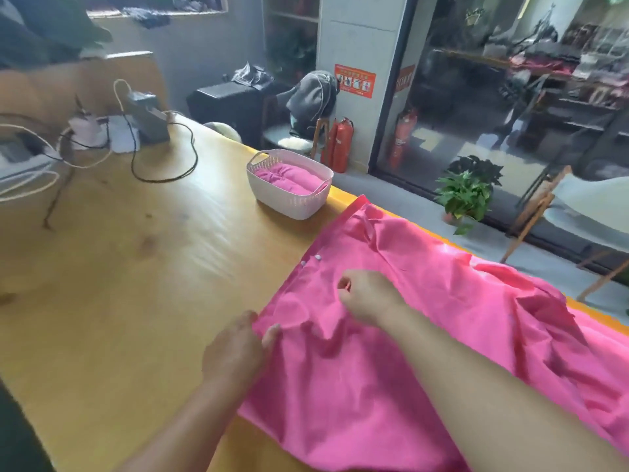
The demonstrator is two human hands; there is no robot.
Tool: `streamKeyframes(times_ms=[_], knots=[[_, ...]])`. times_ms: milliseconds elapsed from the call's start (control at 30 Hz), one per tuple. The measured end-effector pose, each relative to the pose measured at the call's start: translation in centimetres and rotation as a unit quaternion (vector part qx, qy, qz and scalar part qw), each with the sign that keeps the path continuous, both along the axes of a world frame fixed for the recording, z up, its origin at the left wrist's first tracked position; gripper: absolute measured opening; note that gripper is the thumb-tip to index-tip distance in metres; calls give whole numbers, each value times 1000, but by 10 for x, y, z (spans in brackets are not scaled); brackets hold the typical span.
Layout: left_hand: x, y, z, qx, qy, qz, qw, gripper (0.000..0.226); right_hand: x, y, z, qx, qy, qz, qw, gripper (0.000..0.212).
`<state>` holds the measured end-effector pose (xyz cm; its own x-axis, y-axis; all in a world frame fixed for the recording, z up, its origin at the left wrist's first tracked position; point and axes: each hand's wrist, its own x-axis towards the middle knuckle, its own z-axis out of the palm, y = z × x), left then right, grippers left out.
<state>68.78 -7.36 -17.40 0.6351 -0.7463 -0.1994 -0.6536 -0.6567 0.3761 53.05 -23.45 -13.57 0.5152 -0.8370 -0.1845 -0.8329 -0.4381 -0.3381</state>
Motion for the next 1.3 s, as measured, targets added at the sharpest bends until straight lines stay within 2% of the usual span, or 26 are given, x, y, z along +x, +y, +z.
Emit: streamKeyframes(times_ms=[133,233,300,400,533,633,700,767,833,900,933,967,1033,1100,1200,1233,1300], knots=[[33,5,0,80,117,-42,989,56,71,-26,-21,3,31,85,996,51],[52,17,5,93,289,-57,951,57,98,-33,-39,4,82,153,985,40],[61,25,9,105,352,-74,927,54,104,-37,-47,6,87,170,981,28],[72,37,9,138,380,-130,905,48,109,-42,-51,-9,77,183,980,20],[81,53,17,195,349,-174,900,49,117,-44,-49,-14,53,183,982,18],[91,64,21,211,344,-186,896,48,121,-48,-49,-38,40,142,988,18],[95,69,21,162,425,-176,873,49,121,-50,-51,-57,42,101,992,18],[95,72,19,58,508,-155,845,40,121,-50,-55,-74,46,71,994,18],[93,73,17,-76,555,-81,824,39,121,-49,-58,-87,38,49,994,18],[92,73,13,-167,594,22,787,38,120,-50,-60,-100,30,34,994,19],[92,73,11,-178,585,59,789,31,120,-50,-60,-106,37,35,993,19],[92,73,8,-164,549,79,816,23,120,-50,-60,-108,49,40,992,20],[91,73,2,-93,404,83,906,20,118,-47,-59,-104,52,45,992,24],[93,70,-3,-37,262,60,962,27,117,-38,-56,-100,26,48,994,29],[94,66,-2,39,137,31,989,17,113,-21,-51,-100,-7,61,993,30],[94,66,0,45,138,32,989,18,109,-15,-50,-101,-20,62,993,29],[96,69,1,17,219,71,973,28,98,-4,-49,-101,-35,53,993,29]])
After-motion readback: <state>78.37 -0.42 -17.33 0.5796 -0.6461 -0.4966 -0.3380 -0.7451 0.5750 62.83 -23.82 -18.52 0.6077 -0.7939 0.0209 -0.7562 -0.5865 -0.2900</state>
